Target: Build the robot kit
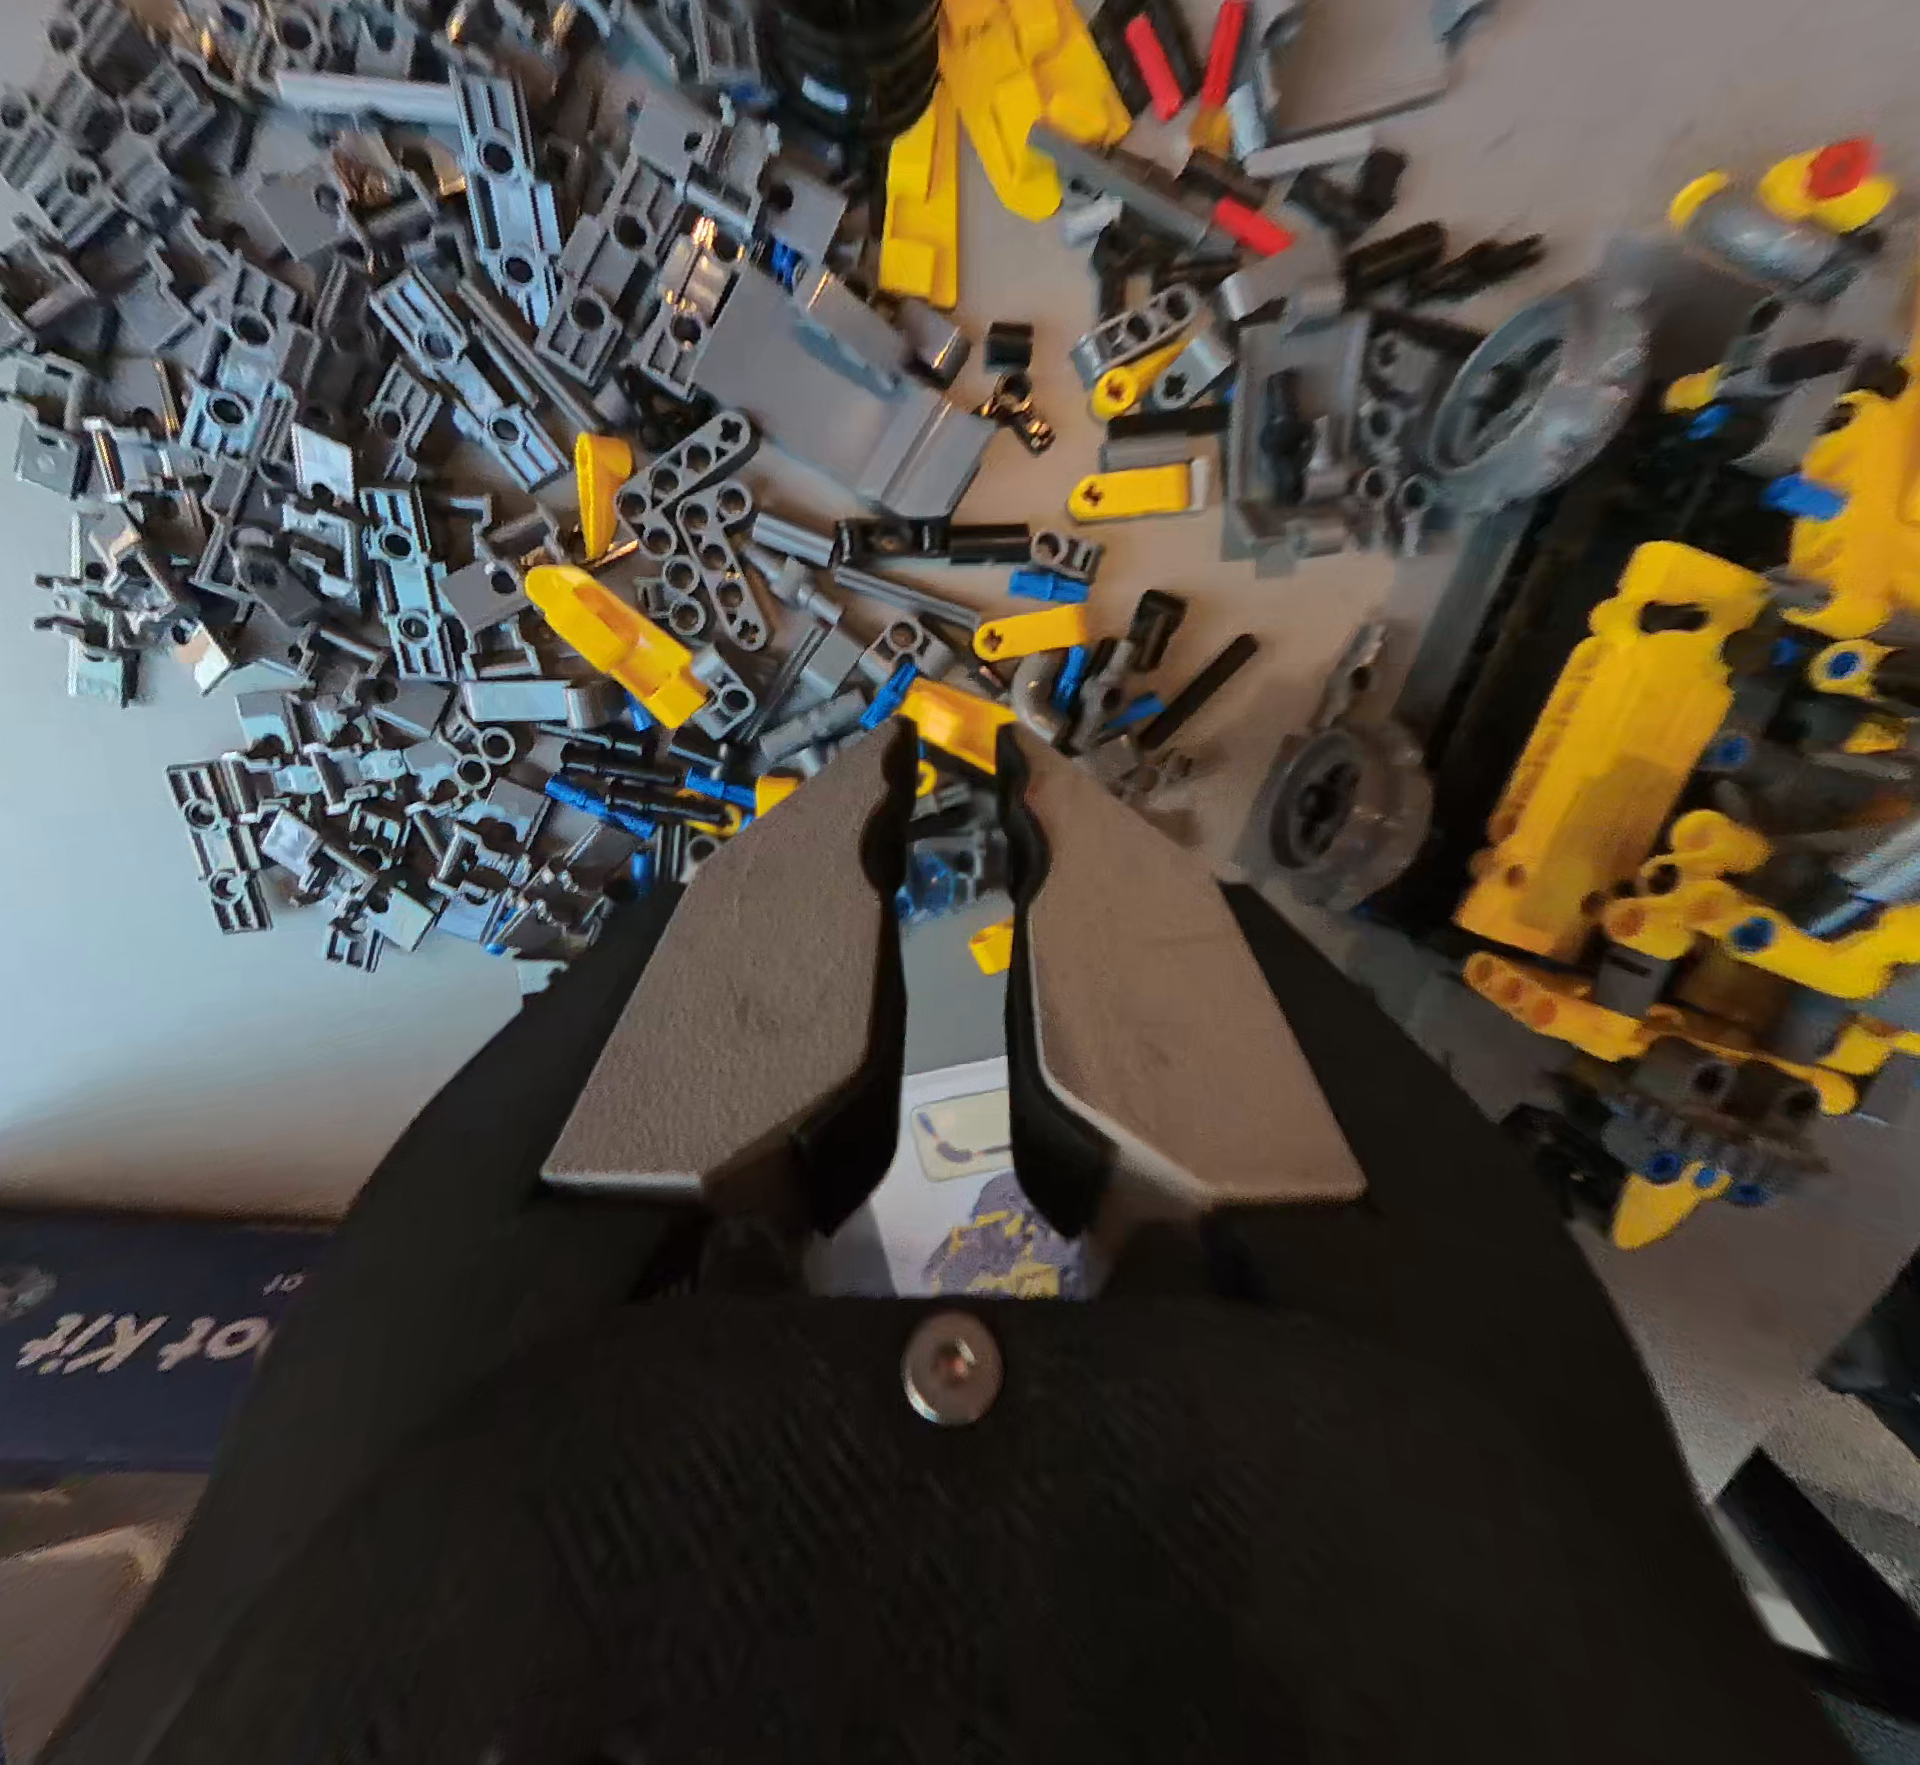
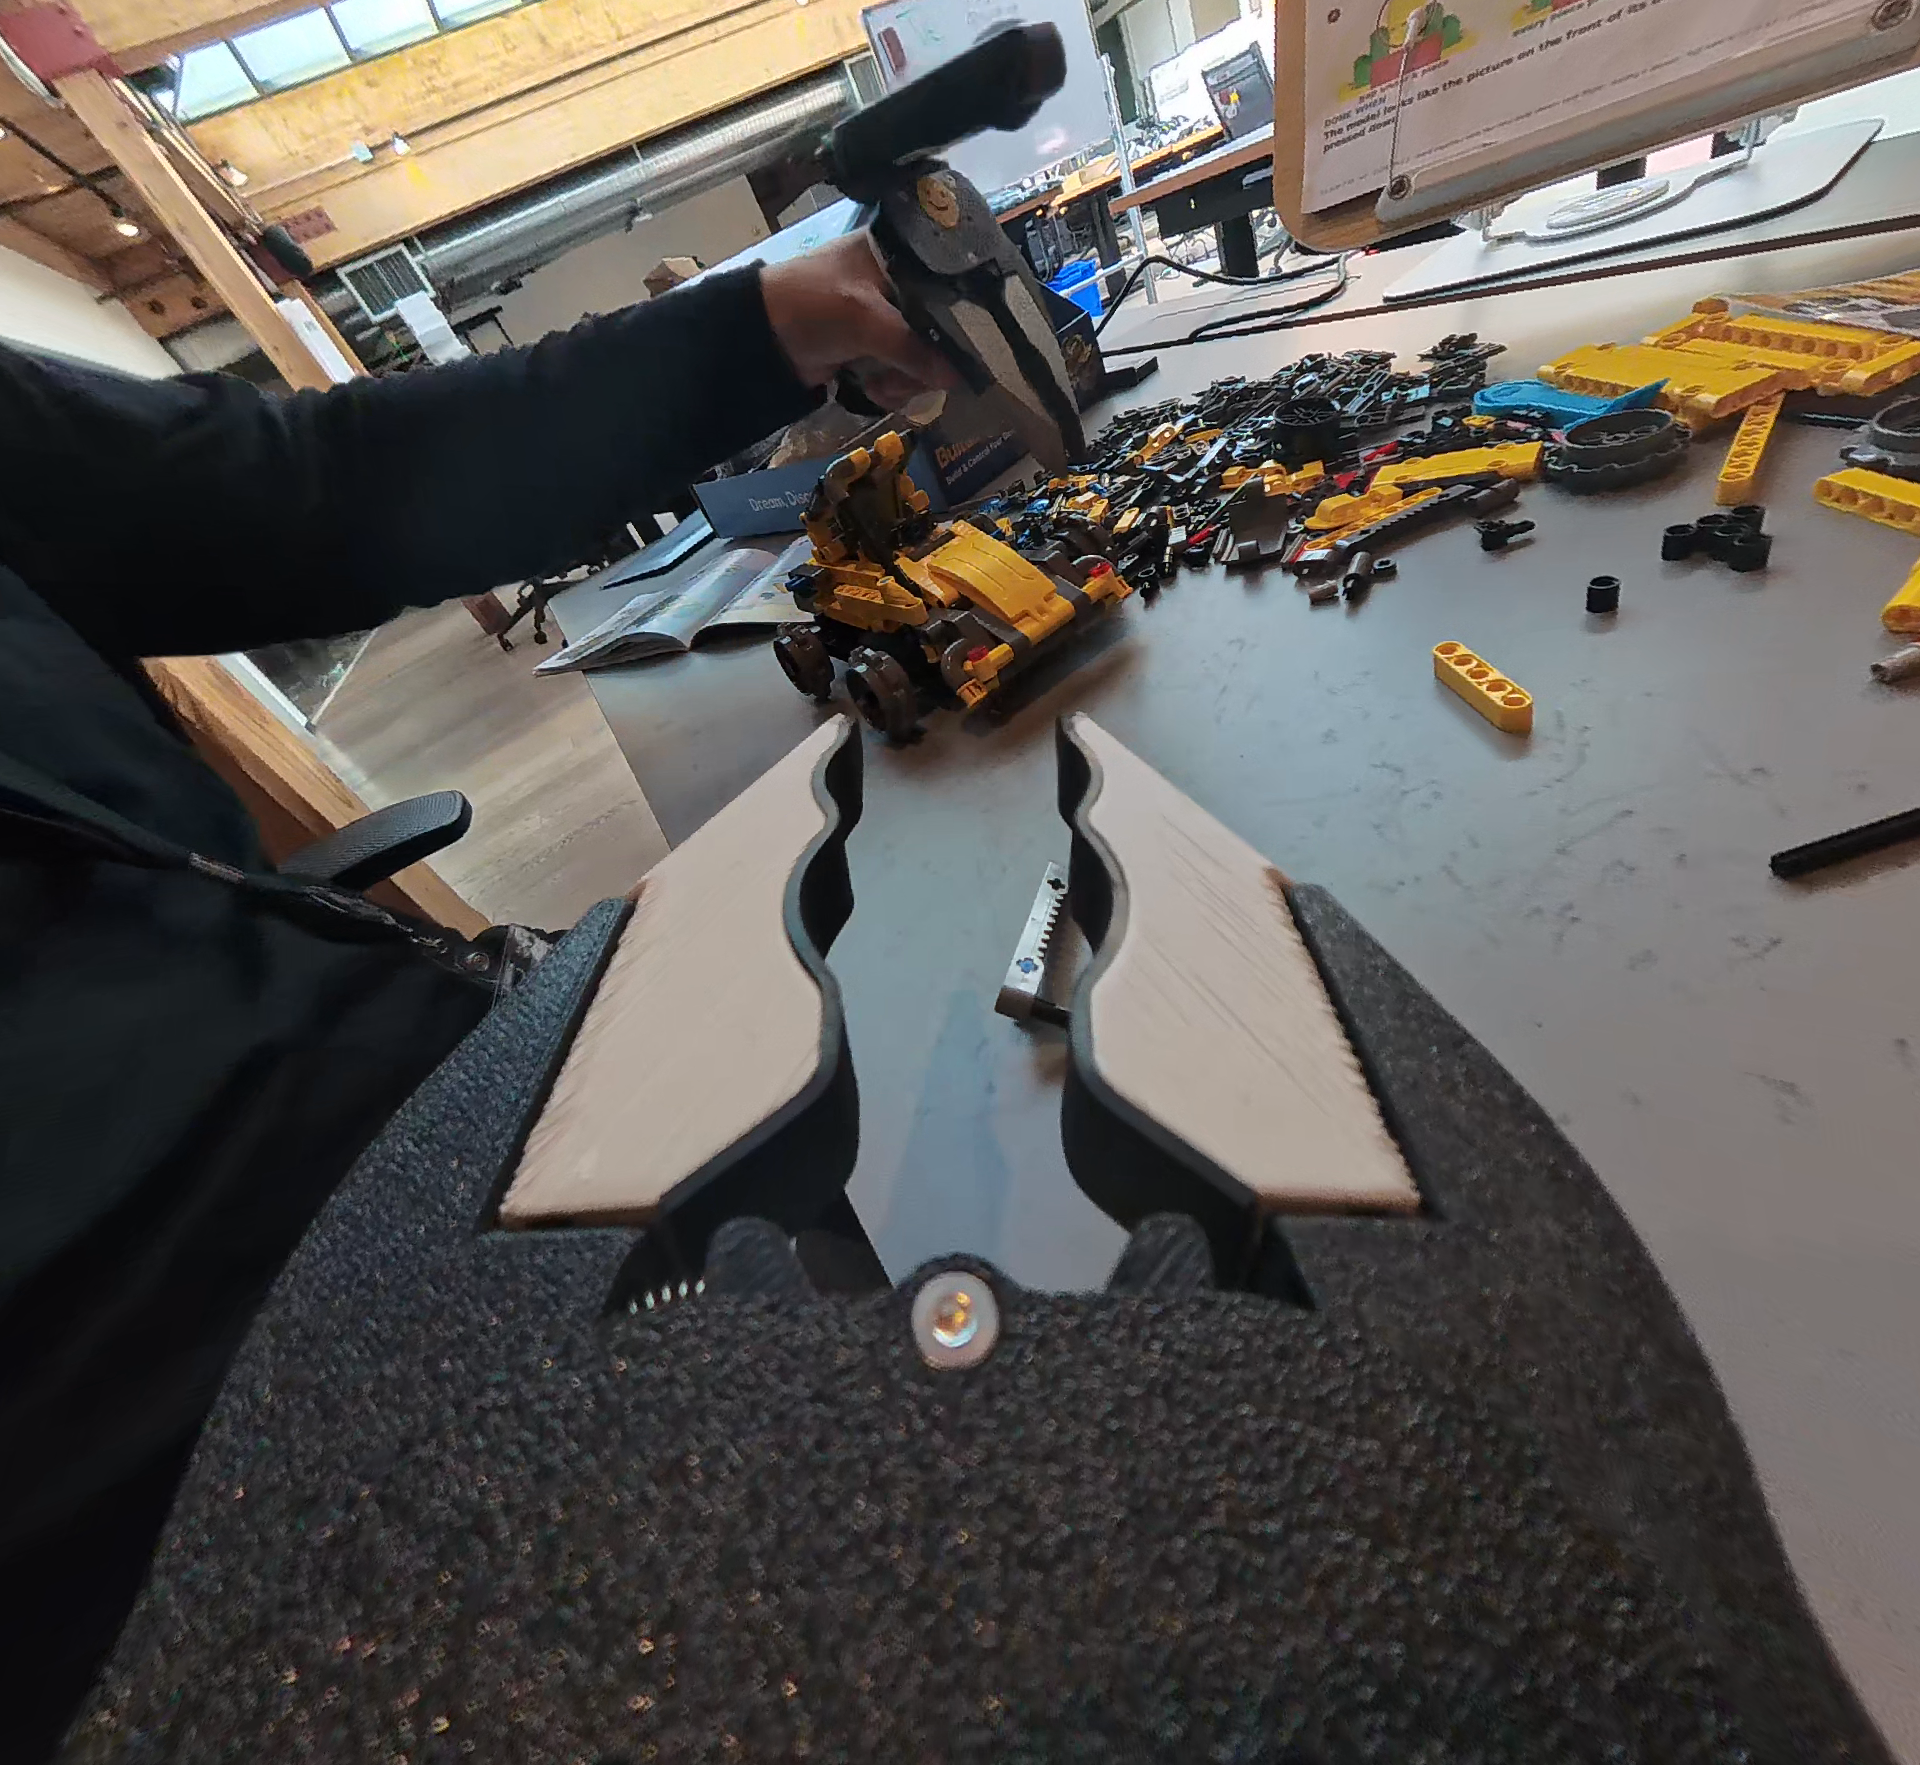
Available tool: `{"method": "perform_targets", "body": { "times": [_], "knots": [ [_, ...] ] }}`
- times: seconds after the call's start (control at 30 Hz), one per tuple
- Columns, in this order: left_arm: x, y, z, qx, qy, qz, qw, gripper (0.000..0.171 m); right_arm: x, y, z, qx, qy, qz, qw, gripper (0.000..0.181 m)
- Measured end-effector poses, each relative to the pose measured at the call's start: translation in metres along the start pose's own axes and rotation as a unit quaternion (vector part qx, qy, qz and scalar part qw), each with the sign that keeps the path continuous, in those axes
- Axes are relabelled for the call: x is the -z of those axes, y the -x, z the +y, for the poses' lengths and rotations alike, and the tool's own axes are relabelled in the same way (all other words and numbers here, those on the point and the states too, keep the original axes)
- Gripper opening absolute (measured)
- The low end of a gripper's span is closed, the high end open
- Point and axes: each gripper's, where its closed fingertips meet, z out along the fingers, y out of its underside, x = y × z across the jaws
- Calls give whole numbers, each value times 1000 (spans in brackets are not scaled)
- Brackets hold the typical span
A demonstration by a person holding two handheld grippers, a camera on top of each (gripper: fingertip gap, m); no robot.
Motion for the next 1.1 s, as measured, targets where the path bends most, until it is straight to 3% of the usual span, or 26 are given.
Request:
{"method": "perform_targets", "body": {
  "times": [0.1, 0.27, 0.6, 0.87, 1.1],
  "knots": [
    [-8, 8, 15, 14, 41, 0, 999, 12, 0, 1, 0, 2, 0, -2, 1000, 36],
    [-9, 12, 15, 22, 35, 0, 999, 12, 0, 1, 0, 1, -1, -5, 1000, 36],
    [-16, 16, 23, 0, 84, -26, 996, 13, 0, 2, 0, 2, -3, -6, 1000, 35],
    [-15, 15, 22, -2, 79, -21, 997, 5, 1, 2, -1, 2, -5, -7, 1000, 35],
    [-14, 18, 19, 11, 65, -13, 998, 15, 2, 3, -1, 0, -6, -10, 1000, 35]
  ]
}}
